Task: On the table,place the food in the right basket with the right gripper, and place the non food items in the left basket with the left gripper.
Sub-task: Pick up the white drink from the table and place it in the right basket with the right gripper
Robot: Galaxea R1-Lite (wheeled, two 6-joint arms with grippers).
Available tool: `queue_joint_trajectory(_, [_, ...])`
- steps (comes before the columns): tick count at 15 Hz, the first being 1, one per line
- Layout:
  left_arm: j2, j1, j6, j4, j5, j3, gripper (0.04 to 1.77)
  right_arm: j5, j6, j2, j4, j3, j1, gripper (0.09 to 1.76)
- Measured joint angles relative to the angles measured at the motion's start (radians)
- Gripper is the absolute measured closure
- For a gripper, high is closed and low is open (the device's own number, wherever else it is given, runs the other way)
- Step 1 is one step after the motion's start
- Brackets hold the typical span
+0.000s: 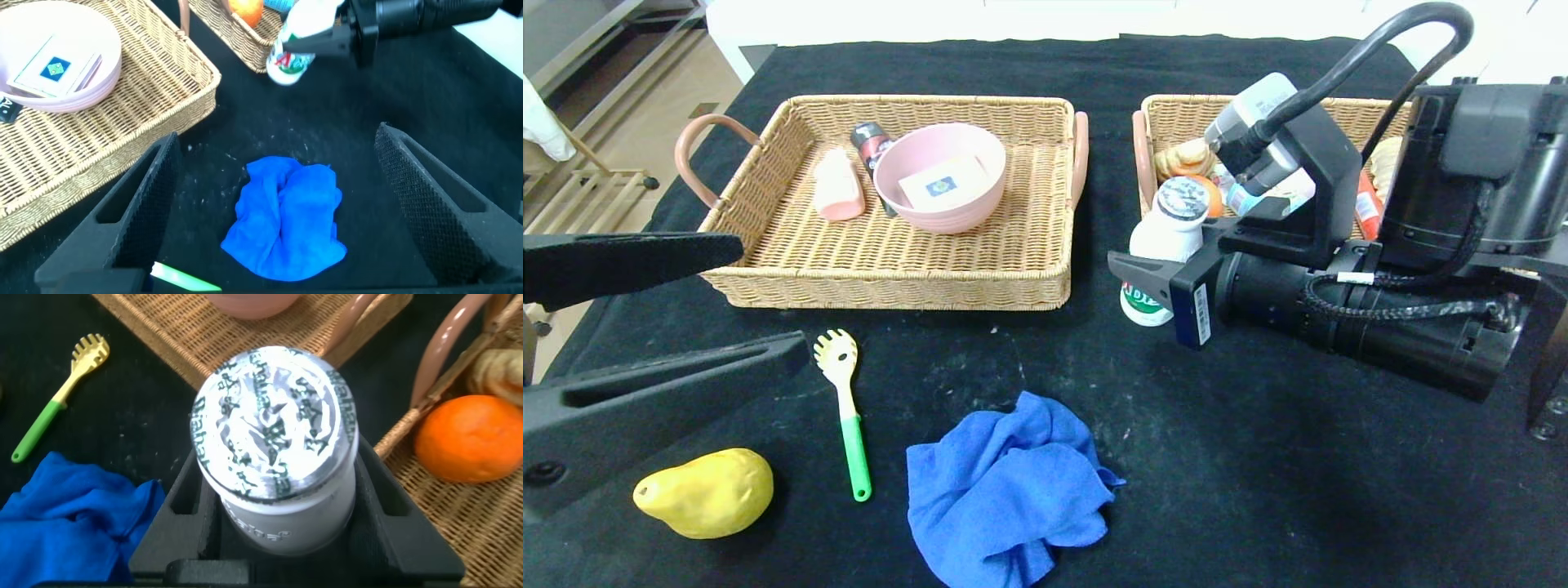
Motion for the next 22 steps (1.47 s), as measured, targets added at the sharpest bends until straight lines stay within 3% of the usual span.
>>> queue_joint_trajectory(5, [-0.004,-0.001,0.0,0.0,0.0,-0.001,0.09,-0.035,0.0,-0.011,0.071,-0.114,-0.044,0.95])
queue_joint_trajectory(16, [-0.01,-0.001,0.0,0.0,-0.001,-0.001,0.09,-0.029,0.004,0.029,0.177,-0.386,-0.319,0.95])
queue_joint_trajectory(22, [-0.01,-0.001,0.0,0.0,-0.001,0.0,0.09,-0.027,0.005,0.121,0.184,-0.53,-0.401,0.96])
